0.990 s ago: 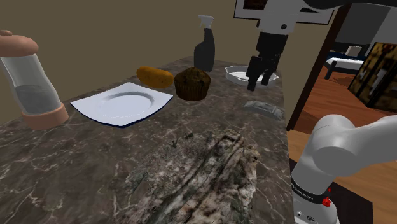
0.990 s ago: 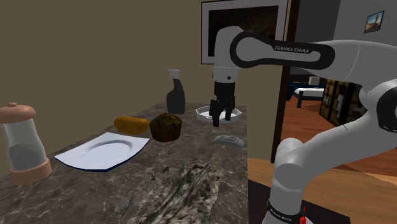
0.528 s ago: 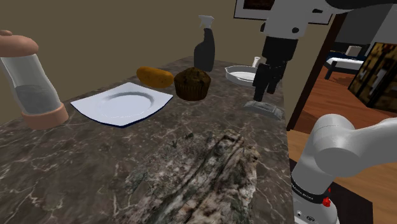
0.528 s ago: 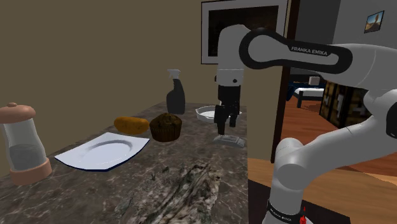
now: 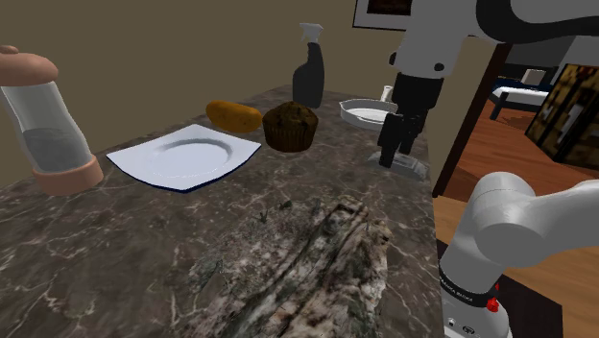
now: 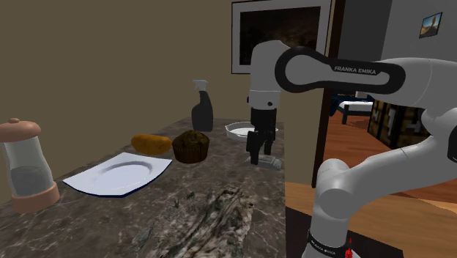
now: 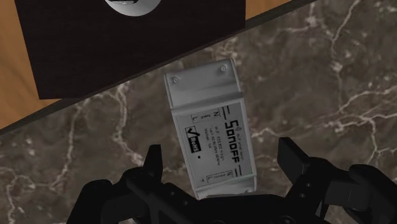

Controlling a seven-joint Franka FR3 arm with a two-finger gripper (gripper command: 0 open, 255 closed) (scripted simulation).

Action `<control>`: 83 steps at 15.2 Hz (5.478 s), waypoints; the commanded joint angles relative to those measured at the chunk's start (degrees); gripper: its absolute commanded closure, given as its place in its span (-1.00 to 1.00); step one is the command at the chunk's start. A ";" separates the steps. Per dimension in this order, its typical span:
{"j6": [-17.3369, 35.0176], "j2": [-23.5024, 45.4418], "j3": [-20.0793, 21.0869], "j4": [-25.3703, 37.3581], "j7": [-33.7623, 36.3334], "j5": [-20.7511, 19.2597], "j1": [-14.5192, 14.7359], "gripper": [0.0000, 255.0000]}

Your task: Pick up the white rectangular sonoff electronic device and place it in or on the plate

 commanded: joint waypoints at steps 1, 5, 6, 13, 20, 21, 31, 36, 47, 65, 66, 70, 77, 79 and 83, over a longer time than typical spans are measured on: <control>0.07 -0.07 0.02 -0.13 0.00 0.02 0.01 -1.00; 0.07 -0.06 0.02 -0.12 0.00 0.02 0.01 1.00; 0.07 -0.06 0.02 -0.12 0.00 0.02 0.01 1.00; 0.10 -0.04 0.07 -0.13 0.05 0.07 0.03 1.00; -3.54 1.94 -0.56 5.49 0.25 -0.58 -0.31 1.00; -4.14 2.30 -0.65 6.45 0.29 -0.67 -0.36 1.00; -10.14 6.32 -1.38 16.48 0.78 -1.44 -0.80 1.00; -8.04 12.37 1.42 20.79 3.00 -0.03 -1.27 1.00; -0.63 34.73 12.31 37.05 12.27 0.48 -3.44 1.00; -6.90 82.60 24.72 86.42 31.93 -22.36 8.05 1.00; -5.65 81.87 24.77 84.48 31.85 -21.91 7.43 1.00; -1.12 79.49 24.89 77.75 31.49 -20.46 5.45 1.00; 5.24 76.93 24.82 69.09 30.97 -18.92 3.46 1.00; 5.24 76.92 24.82 69.09 30.97 -18.92 3.46 1.00; 5.24 76.93 24.82 69.09 30.97 -18.92 3.46 1.00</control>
